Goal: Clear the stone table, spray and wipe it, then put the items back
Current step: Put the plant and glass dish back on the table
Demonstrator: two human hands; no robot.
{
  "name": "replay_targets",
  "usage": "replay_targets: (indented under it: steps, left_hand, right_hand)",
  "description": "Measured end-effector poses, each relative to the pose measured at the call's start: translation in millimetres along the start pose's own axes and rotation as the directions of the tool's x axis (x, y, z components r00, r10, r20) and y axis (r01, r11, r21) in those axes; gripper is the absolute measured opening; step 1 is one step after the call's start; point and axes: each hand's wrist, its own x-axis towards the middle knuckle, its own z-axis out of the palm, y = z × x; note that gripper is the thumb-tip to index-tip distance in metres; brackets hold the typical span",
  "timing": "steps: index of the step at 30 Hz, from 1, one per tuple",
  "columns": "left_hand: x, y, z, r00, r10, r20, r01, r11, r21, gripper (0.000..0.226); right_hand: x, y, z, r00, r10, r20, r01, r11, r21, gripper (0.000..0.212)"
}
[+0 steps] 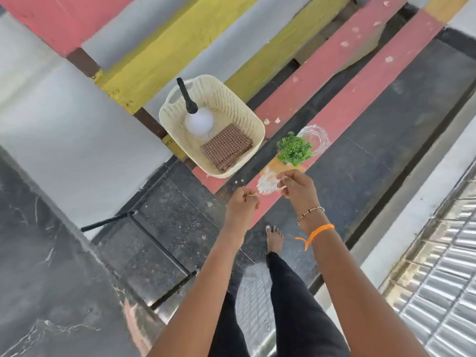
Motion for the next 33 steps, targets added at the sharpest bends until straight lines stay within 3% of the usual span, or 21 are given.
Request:
replay_targets:
  steps: [4, 10, 14, 21, 24, 28, 33]
  left_hand:
    - [29.0, 7.7, 34.6, 0.998, -0.056, 0.017, 0.055, 0.998, 0.037, 0.023]
    - [77.6, 10.8, 71.9, 0.98, -0.196, 0.037, 0.194, 0.979, 0.062, 0.01]
    - [110.3, 13.5, 103.0, 0.965, -0.262, 0.007, 0.262, 0.965, 0.016, 0.04]
    - [142.2, 14.4, 130.5, 0.911, -0.388, 0.142, 0.413, 0.856, -0.31, 0.069]
    - [153.7, 18.8, 137.3, 0.902, -0.413, 0.124, 0.425, 0.803, -0.418, 0.064]
    - [164.9, 26.7, 144.6, 0.93, -0.366, 0.034, 0.349, 0.851, -0.394, 0.022]
    - [177.6, 27.8, 139.8, 0.924, -0.371, -0.092, 0.332, 0.898, -0.288, 0.021]
  right_hand:
    - [42.5, 14.1, -25.8, 0.998, 0.067, 0.019, -0.066, 0.997, -0.042, 0.032]
    - [108.9, 29.4, -58.1, 0.99, 0.111, -0.086, -0.114, 0.993, -0.032, 0.027]
    - [163.0, 40.9, -74.6, 0.977, 0.139, -0.159, -0.147, 0.988, -0.037, 0.032]
    - [224.1, 58.7, -82.0, 0.951, 0.179, -0.253, -0.219, 0.966, -0.138, 0.025]
    - [242.1, 60.1, -80.0, 0.941, 0.2, -0.273, -0.25, 0.954, -0.165, 0.005]
    - [252.2, 60.5, -78.9, 0.908, 0.217, -0.358, -0.291, 0.942, -0.167, 0.018]
    - [253.3, 66.3, -78.3, 0.893, 0.247, -0.377, -0.323, 0.934, -0.153, 0.023]
